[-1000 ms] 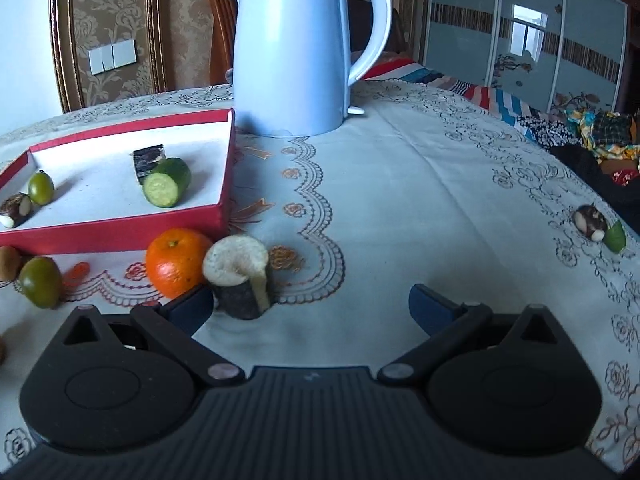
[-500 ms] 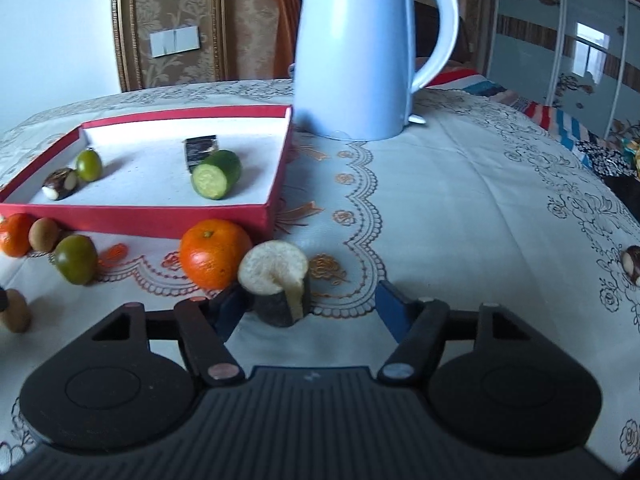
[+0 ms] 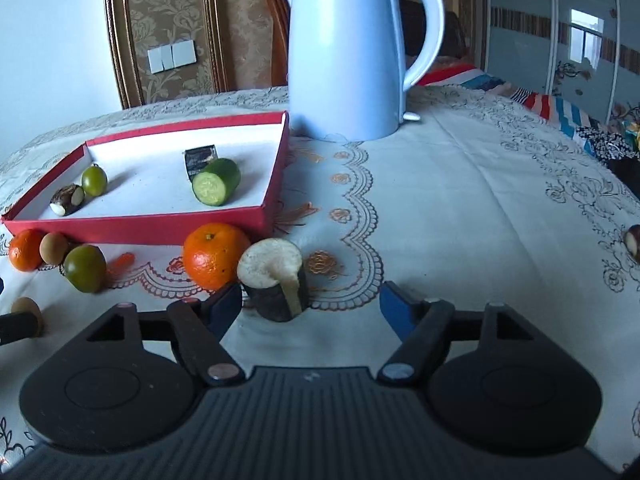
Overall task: Organize fruits
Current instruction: 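Move the right tool to the dark eggplant chunk while the left tool approaches a brown round fruit, then close the right tool on the eggplant chunk while the left tool grips the brown fruit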
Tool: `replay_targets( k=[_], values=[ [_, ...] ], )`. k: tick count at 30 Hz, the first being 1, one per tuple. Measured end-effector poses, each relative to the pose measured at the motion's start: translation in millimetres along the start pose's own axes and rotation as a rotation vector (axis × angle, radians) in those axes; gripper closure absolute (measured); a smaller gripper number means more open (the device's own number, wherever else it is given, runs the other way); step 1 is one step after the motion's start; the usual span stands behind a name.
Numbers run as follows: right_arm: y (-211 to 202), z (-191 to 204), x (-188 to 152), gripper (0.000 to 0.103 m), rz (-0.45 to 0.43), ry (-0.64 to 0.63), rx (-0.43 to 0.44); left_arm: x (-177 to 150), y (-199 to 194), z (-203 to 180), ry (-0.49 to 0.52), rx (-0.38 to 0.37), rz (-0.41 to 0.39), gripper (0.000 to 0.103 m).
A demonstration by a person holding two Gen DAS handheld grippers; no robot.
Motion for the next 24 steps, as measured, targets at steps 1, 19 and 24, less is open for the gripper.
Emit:
replay_targets(
  k=[1, 19, 24],
  values=[
    [0.7, 1.7, 0.5, 0.029, -0.002, -0.009, -0.004, 0.2, -0.1, -0.8, 0.004, 0.006, 0.000, 0.021],
    [9.0, 26.9, 8.3, 0.033, -0.004, -0.130, 0.043, 0.1, 7.0, 0.8, -0.015, 0.031, 0.037, 0.021],
    [9.2, 33.8, 7.4, 0.038, -0.001, -0.150, 0.070, -0.6, 8.0, 2.0, -0.024, 0.031, 0.049, 0.021]
  ],
)
Point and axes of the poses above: each gripper's, at about its wrist camera, not at the fingertips, and y roughly the way its jaws point, z to its left, x to its top, the point moved 5 cm from there along y, roughly the way its jaws point, and after that the axes turned 2 degrees about y, right-handed, at the moved point
